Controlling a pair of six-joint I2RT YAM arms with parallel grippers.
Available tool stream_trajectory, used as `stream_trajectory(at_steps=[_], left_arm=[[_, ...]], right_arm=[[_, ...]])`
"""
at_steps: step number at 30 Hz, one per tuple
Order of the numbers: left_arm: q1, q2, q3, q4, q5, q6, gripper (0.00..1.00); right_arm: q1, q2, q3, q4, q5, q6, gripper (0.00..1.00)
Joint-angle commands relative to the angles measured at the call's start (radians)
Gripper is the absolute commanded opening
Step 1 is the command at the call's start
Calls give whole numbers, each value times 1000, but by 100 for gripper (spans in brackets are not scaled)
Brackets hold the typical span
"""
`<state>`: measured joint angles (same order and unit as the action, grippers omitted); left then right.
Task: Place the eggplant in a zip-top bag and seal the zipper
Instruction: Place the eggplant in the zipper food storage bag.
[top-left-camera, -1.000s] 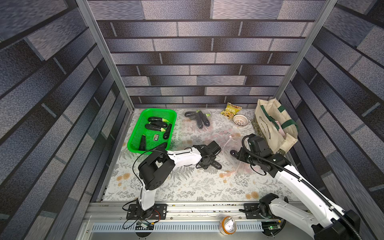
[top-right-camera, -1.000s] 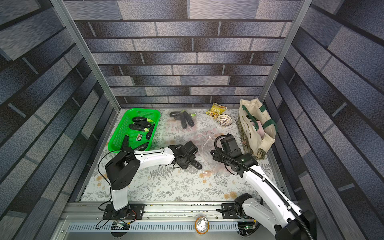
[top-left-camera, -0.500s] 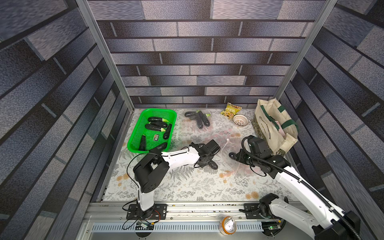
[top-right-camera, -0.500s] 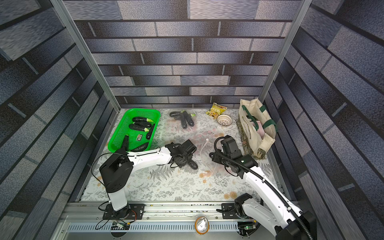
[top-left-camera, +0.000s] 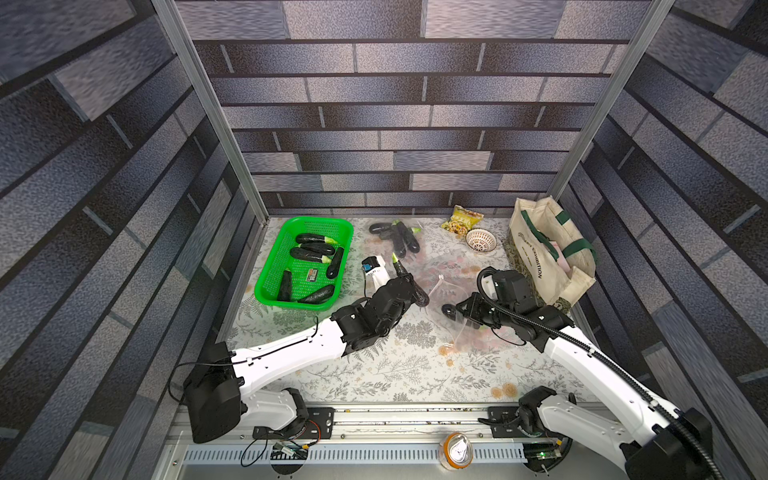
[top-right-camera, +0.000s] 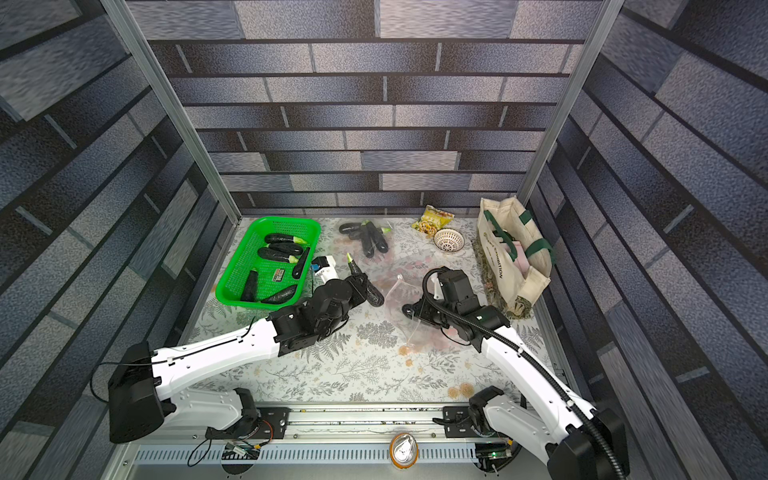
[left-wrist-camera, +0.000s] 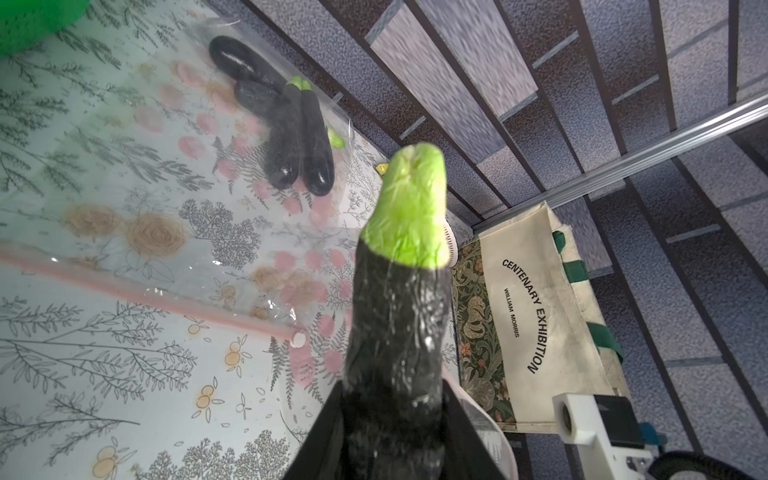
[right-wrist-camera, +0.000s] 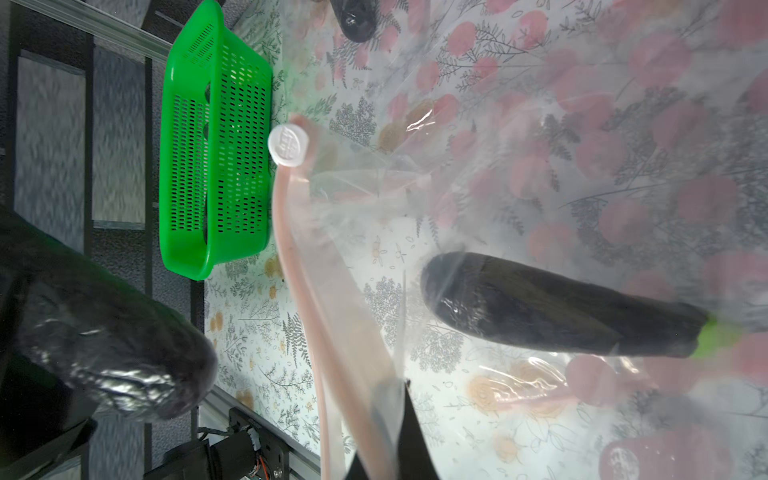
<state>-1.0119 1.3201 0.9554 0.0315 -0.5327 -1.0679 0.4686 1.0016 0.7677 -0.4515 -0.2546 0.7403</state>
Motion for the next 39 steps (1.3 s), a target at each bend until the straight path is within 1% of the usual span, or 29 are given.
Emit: stream_trajectory(at_steps=[1,3,6,10,17,21,24,27,29,32,35,36,39], left_arm=[[-33,37,28,87,-57,168,18],[-46,66,41,97,-53,177,18],[-49,95,45,114,-32,154,21],[-58,128,61,87,-33,146,23],[-72,180,89,97,-18,143,27],[-76,209,119,88,-1,140,40],[-77,211,132,60,-1,128,53],[-73,205,140,38,16,139,60],[-71,195,141,22,22,141,62],[-57,162,131,-23,4,119,63],[-28,124,128,-120,-3,89,63],[-19,116,128,-142,13,83,63],[18,111,123,-196,107,67,61]], right_arm=[[-7,4,9,72,-49,61,0],[-8,7,11,87,-51,75,0],[-7,8,17,91,-44,84,0],[-7,9,20,91,-32,90,0],[-8,25,23,105,-51,98,0],[-7,23,24,104,-43,95,0],[-8,18,26,97,-24,93,0],[-8,9,24,96,0,91,0],[-8,7,24,97,6,88,0],[-7,3,27,95,7,81,0],[-8,-6,26,90,8,71,0],[-8,-11,27,88,9,68,0],[-7,-21,31,79,12,53,0]])
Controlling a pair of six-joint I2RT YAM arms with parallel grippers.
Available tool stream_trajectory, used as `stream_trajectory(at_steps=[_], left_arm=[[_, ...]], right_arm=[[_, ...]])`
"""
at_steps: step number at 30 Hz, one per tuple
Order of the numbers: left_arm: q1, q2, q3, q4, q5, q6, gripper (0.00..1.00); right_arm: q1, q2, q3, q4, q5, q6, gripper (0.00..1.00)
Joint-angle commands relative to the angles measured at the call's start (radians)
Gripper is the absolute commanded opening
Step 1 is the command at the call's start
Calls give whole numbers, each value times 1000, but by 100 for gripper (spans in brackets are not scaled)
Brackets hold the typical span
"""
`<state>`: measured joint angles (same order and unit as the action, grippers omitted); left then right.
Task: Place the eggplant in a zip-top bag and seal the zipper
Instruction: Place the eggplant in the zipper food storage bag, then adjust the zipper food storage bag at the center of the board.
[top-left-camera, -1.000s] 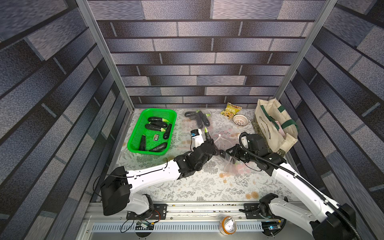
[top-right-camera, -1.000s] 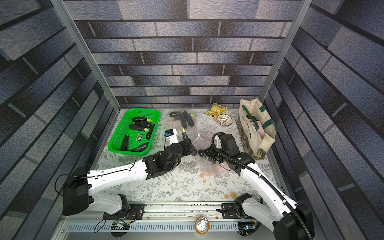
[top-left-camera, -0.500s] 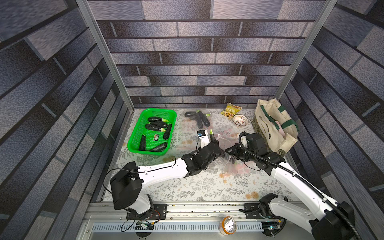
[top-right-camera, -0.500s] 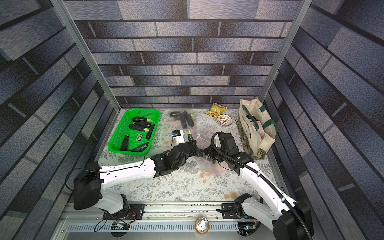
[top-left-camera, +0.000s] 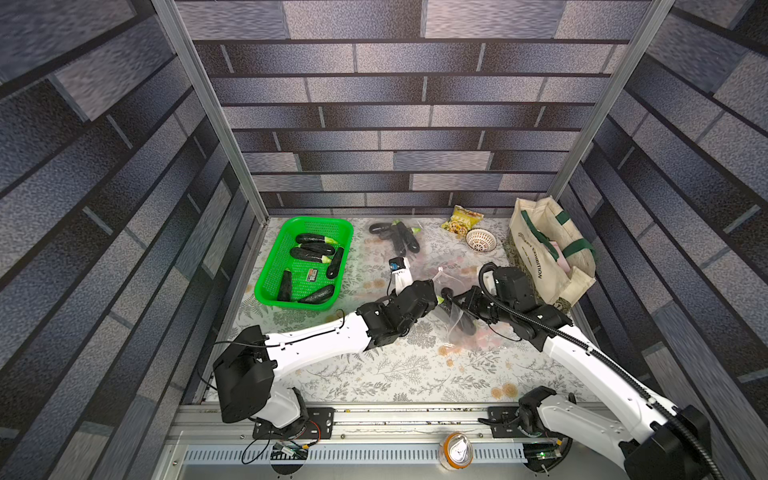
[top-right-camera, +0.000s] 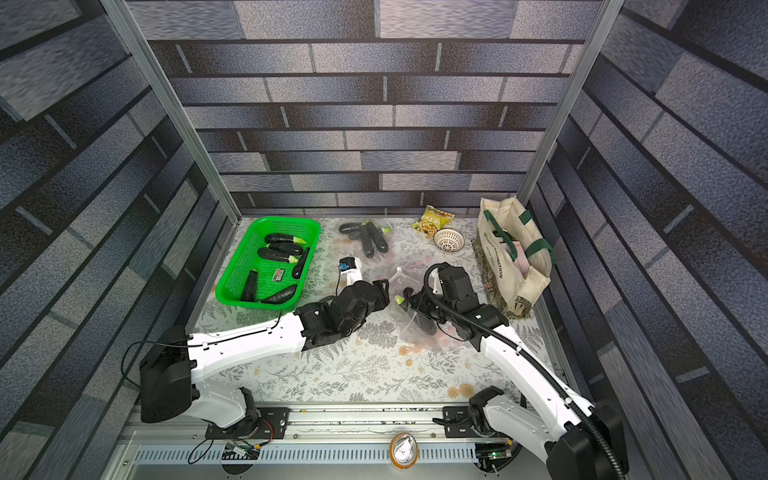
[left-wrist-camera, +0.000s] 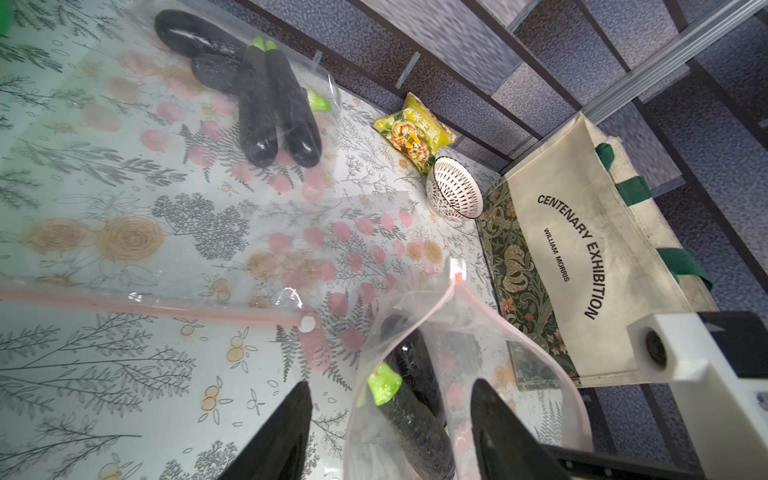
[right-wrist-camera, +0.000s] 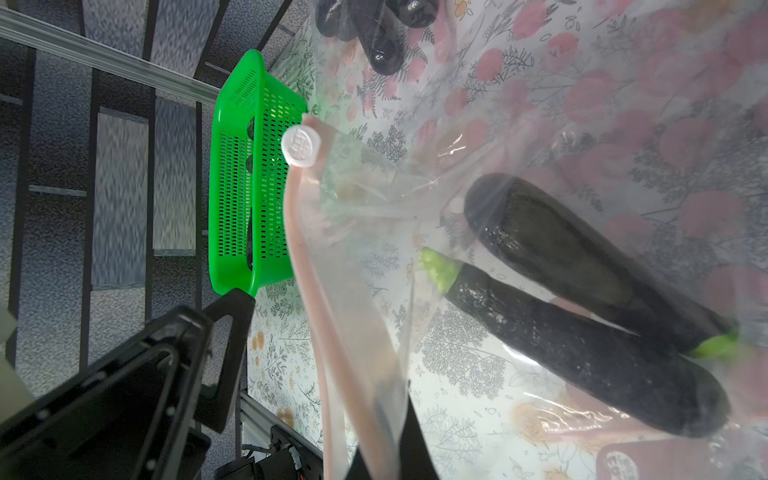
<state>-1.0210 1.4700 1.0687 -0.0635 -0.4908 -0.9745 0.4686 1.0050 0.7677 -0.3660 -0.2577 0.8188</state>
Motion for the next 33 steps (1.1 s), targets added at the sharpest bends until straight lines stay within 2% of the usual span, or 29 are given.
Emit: stream_trajectory(at_steps=[1,5,9,15,17,21,23,27,28,33], left_arm=[[31,-37,3,-100,95,-39,61],[39,-7,-13,-73,187,-74,60],[64,20,-56,47,278,-135,58],[62,67,-19,41,325,-143,54],[60,79,-2,19,329,-137,43],[58,79,55,-79,293,-95,10],[58,74,115,-181,243,-41,0],[67,67,215,-312,181,57,0],[68,66,238,-332,175,77,0],[73,45,295,-311,223,119,0]], right_arm=[[-8,-26,32,-10,16,-28,0],[-7,-26,36,-8,11,-36,0],[-7,-24,38,-4,-1,-42,0],[-7,-24,44,-9,-2,-56,0],[-8,-26,47,-11,2,-59,0],[-8,-36,72,-67,52,-108,0],[-7,-33,123,-137,93,-163,0],[-7,-8,287,-343,230,-300,0],[-8,-1,368,-395,267,-339,0],[-8,48,628,-588,357,-483,0]])
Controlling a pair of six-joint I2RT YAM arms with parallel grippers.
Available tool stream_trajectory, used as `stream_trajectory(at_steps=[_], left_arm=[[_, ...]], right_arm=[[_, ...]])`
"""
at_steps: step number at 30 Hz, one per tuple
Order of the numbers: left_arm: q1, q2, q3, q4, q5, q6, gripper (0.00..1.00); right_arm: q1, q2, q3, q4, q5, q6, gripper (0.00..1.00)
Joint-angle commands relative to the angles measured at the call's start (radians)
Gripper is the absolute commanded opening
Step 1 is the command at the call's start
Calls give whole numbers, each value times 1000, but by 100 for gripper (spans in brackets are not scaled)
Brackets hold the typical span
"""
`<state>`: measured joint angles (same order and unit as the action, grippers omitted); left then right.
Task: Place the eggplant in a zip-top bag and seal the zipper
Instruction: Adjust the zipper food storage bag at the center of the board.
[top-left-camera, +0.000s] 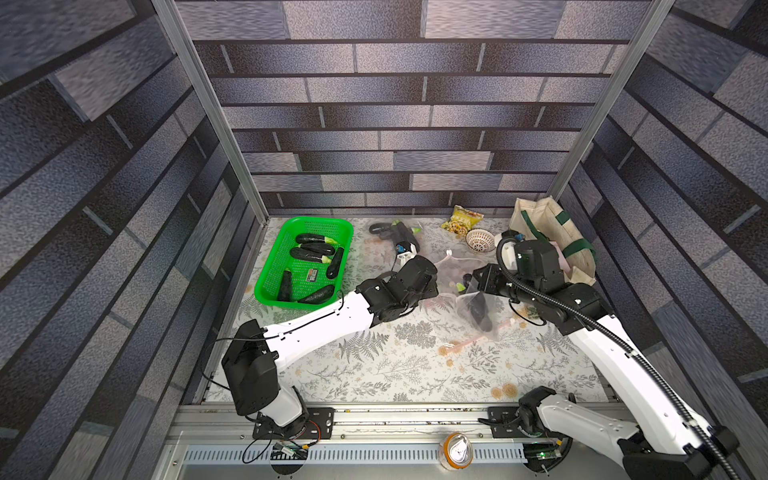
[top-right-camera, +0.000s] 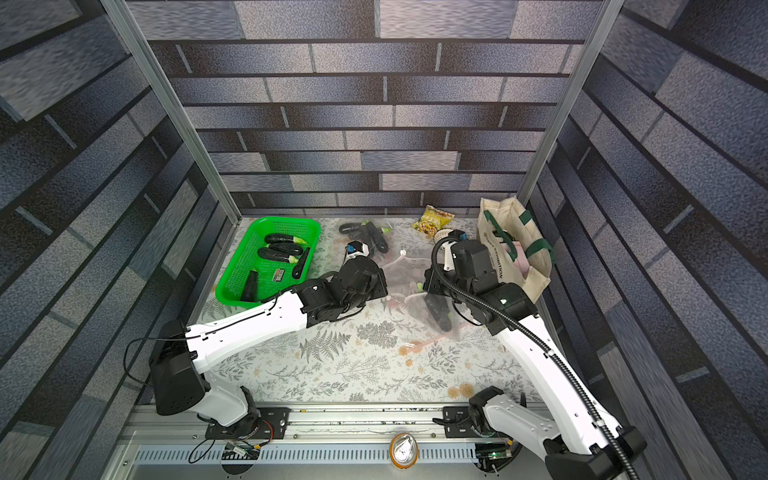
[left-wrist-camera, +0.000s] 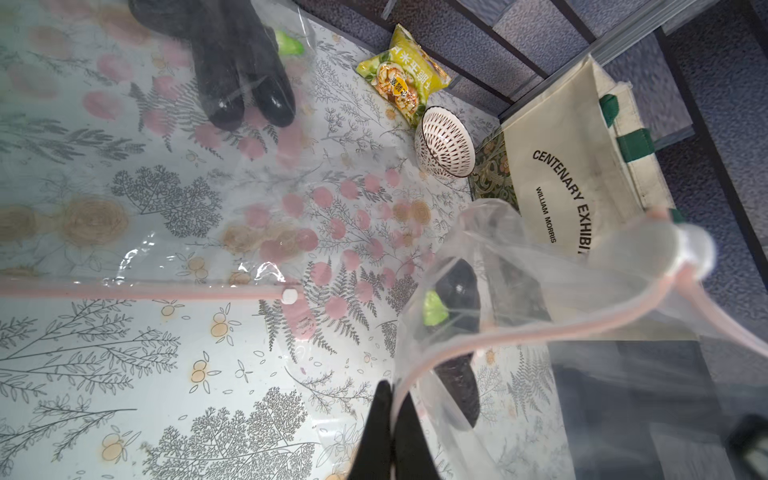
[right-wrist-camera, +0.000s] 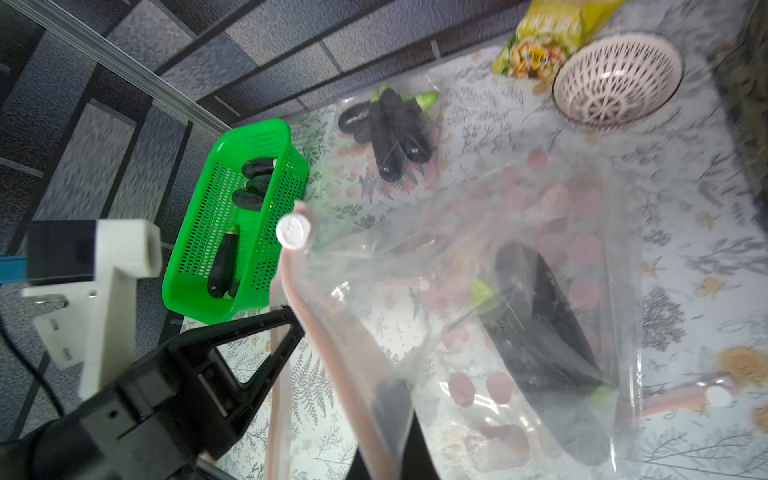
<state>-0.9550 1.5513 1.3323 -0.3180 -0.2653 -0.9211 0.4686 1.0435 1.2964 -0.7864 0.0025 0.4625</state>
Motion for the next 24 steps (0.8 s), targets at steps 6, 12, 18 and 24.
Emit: stream_trajectory(at_steps=[6,12,18,24], left_arm=[[8,-20,14,-28,6,45,2],[28,3,-99,-5,-20,-6,21],[87,-76,-160,-65,-23,-38,58],[251,-216,-159,-223,6,46,67]], right_arm=[[-8,22,95,-162,76,-122,0],[-6,43,-173,47,-73,4,0],[-6,96,-306,176,-134,42,0],[3,107,-328,229,-171,59,0]])
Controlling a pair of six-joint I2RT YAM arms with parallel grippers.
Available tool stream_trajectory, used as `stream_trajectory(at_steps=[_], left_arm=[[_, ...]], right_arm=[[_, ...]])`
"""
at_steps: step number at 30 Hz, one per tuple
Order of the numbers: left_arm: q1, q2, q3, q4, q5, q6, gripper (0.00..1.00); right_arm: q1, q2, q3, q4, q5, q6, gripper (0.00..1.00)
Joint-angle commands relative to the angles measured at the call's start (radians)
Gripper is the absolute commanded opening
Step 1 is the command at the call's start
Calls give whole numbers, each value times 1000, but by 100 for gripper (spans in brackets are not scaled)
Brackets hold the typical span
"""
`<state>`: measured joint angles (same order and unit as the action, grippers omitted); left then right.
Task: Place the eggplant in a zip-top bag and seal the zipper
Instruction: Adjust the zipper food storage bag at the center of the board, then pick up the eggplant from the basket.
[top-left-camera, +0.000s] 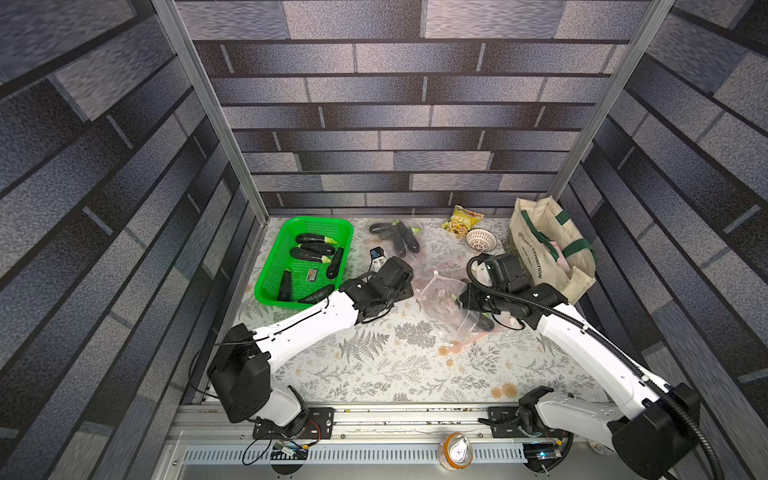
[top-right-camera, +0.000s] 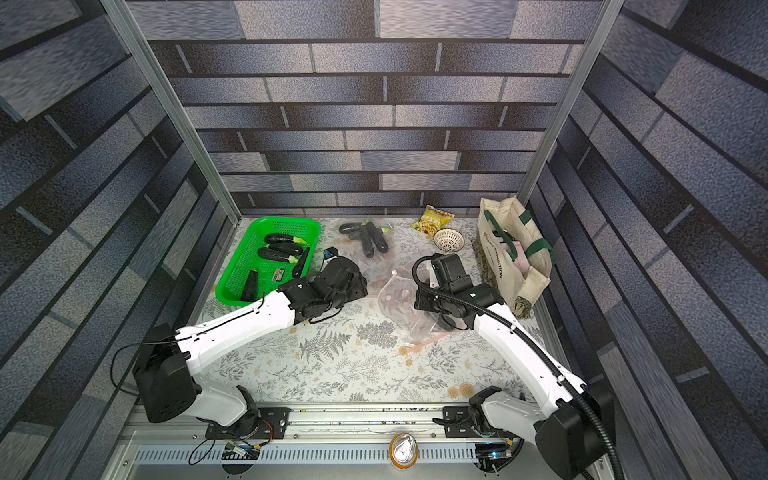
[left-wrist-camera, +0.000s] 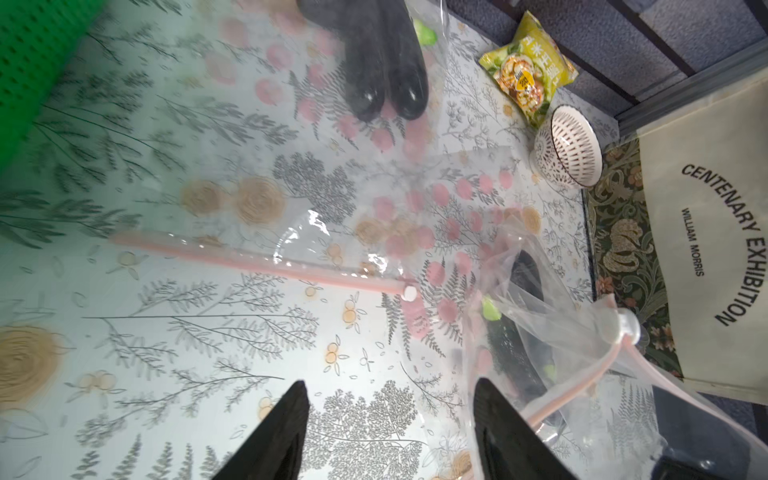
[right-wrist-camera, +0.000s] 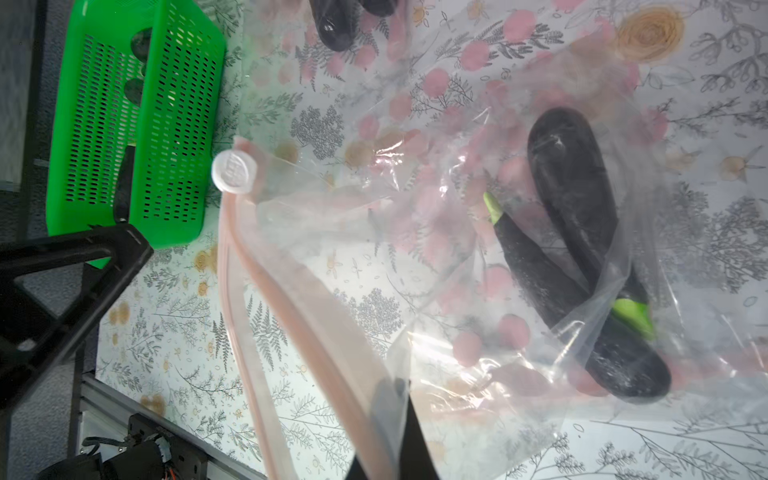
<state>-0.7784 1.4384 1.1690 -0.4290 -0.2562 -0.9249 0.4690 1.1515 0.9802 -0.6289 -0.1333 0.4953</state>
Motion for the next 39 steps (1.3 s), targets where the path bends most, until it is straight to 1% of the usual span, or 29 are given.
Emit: stream_trajectory(at_steps=[1,5,7,9,11,14,16,19,23,25,26,28,30,35,39], left_arm=[[113,-124,3,-141,-3,52,67],[329,-185,-3,-254,29,40,69],[439,-207,-35,-232,76,48,69],[566,-207,-59,-197,176,82,69],[665,-176,-58,-182,272,136,69],[762,-98,-35,-168,416,269,69],[808,-38,-26,-144,493,320,70],[846,66,14,-132,547,408,69],[855,245,149,-221,566,530,66],[855,317,210,-245,584,567,64],[855,357,239,-251,600,584,62],[854,419,286,-258,615,604,61],[852,473,331,-264,629,621,62],[837,598,457,-334,621,687,62],[813,644,502,-352,612,728,63]], right_arm=[[7,-1,-15,76,-36,28,0],[23,6,-19,93,-40,40,0],[31,9,-22,105,-44,46,0],[39,15,-21,112,-47,49,0],[45,19,-20,116,-47,46,0],[52,24,-20,119,-47,43,0],[52,26,-20,117,-46,38,0],[53,28,-22,113,-46,30,0],[53,25,-24,104,-43,20,0],[53,26,-27,102,-37,17,0],[53,27,-27,100,-34,15,0],[53,30,-28,96,-34,10,0],[53,32,-30,97,-33,11,0],[53,38,-30,95,-30,6,0],[53,48,-31,98,-29,4,0]])
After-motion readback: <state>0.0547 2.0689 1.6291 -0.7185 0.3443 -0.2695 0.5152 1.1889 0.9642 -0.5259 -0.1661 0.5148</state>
